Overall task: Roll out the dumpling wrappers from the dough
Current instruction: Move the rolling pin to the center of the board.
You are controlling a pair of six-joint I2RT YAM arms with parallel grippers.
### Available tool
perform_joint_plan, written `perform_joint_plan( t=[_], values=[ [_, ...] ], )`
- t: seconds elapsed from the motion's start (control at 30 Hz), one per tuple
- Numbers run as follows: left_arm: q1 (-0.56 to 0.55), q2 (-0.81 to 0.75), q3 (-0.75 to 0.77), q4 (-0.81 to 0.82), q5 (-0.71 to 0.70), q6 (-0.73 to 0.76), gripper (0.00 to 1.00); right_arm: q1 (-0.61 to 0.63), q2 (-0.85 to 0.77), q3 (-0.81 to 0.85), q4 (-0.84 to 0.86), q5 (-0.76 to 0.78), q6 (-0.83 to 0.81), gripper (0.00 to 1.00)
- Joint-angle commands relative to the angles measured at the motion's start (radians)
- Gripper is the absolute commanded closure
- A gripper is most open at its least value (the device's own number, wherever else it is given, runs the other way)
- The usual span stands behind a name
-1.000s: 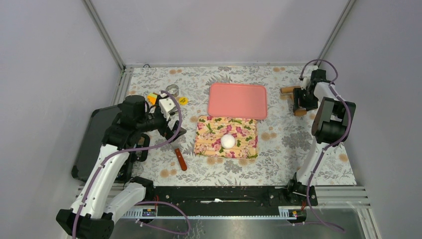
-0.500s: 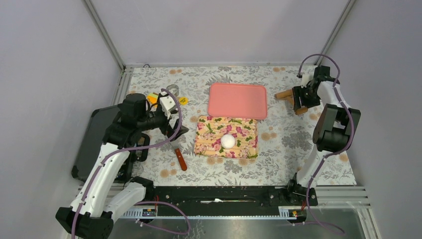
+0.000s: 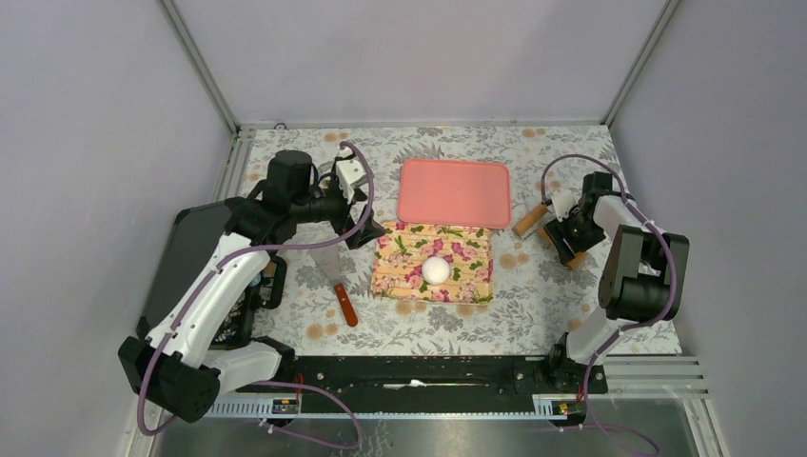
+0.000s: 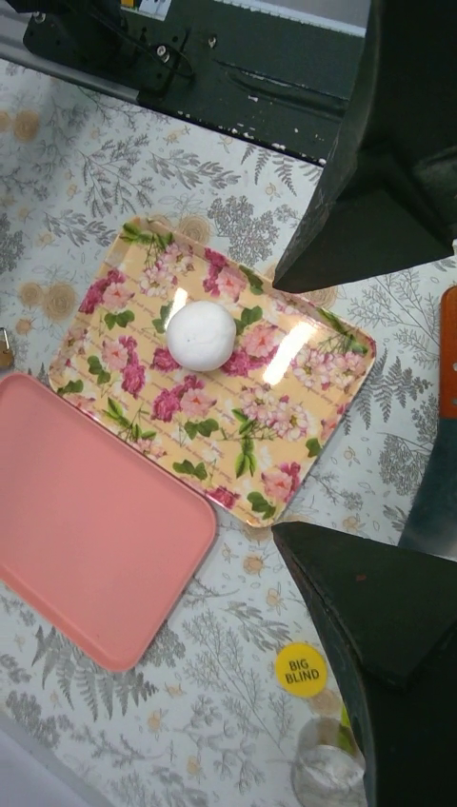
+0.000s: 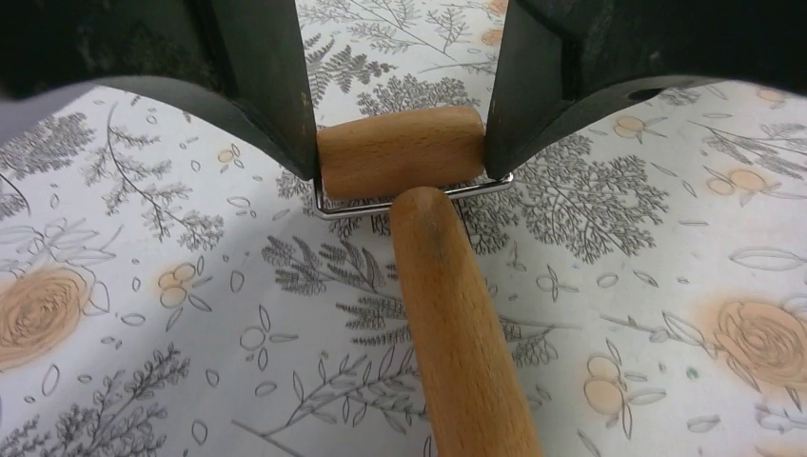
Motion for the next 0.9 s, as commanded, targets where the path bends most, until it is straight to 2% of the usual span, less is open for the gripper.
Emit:
perform_joint_plan(
  t=[0.0, 0.13, 0.33, 0.47, 0.6, 0.87],
  values=[
    [-0.032, 0.009, 0.029, 0.078, 0.013, -0.043, 0.01, 0.004, -0.085, -0.062, 0.062, 0.083, -0.112, 0.41],
    [-0.047, 0.004, 0.001, 0.11, 0.015, -0.058, 0.01, 0.004, -0.15, -0.046, 0.036, 0.0, -0.095, 0.2],
    [-0.052, -0.013, -0.025, 0.12, 0.012, -0.069, 0.01, 0.004, -0.218, 0.053, -0.035, -0.127, -0.069, 0.03],
    [-0.056, -0.026, -0.046, 0.136, 0.009, -0.073, 0.01, 0.011, -0.214, 0.04, -0.021, -0.201, -0.111, 0.03],
    [-0.058, -0.023, -0.056, 0.144, 0.009, -0.076, 0.01, 0.048, -0.154, -0.013, 0.065, -0.167, -0.114, 0.04],
    [-0.063, -0.011, -0.058, 0.143, 0.004, -0.076, 0.01, 0.079, 0.064, 0.035, 0.087, -0.103, -0.101, 0.18]
  ],
)
